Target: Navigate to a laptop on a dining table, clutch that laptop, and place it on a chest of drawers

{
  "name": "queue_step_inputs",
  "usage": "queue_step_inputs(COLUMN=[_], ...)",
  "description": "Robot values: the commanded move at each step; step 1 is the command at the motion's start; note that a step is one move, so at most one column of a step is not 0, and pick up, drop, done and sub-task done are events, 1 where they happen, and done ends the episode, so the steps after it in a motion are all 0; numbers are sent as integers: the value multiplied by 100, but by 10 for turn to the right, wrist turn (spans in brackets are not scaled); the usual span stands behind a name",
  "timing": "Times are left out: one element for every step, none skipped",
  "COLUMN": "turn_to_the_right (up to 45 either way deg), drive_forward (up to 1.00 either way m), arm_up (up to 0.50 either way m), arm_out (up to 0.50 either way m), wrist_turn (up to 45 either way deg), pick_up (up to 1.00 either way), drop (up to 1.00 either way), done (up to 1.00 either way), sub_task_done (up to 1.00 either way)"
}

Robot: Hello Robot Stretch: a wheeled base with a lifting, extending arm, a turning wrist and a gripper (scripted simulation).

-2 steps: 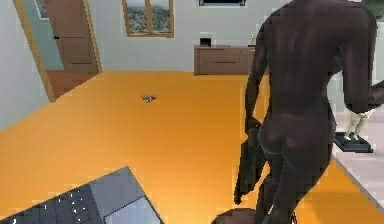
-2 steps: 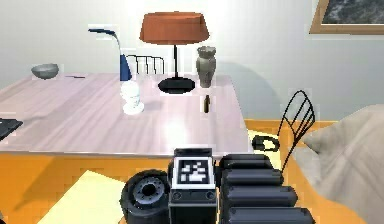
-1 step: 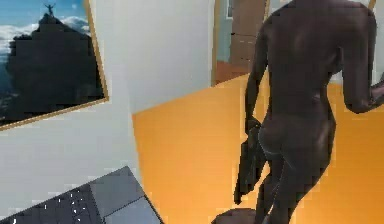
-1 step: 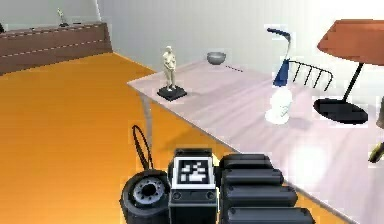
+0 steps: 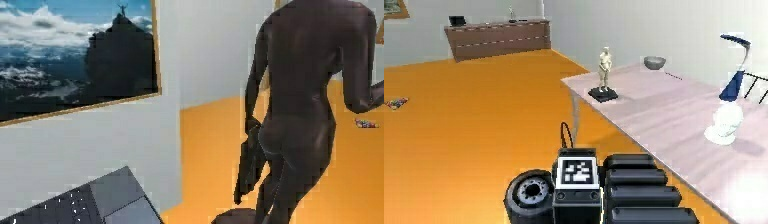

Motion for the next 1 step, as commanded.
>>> queue_step_inputs(turn_to_the_right=[0], drive_forward=[20], arm_up=[0], arm_out=[0], wrist_turn=[0], pick_up=[0], drop=[0], done=[0], sub_task_done=[0])
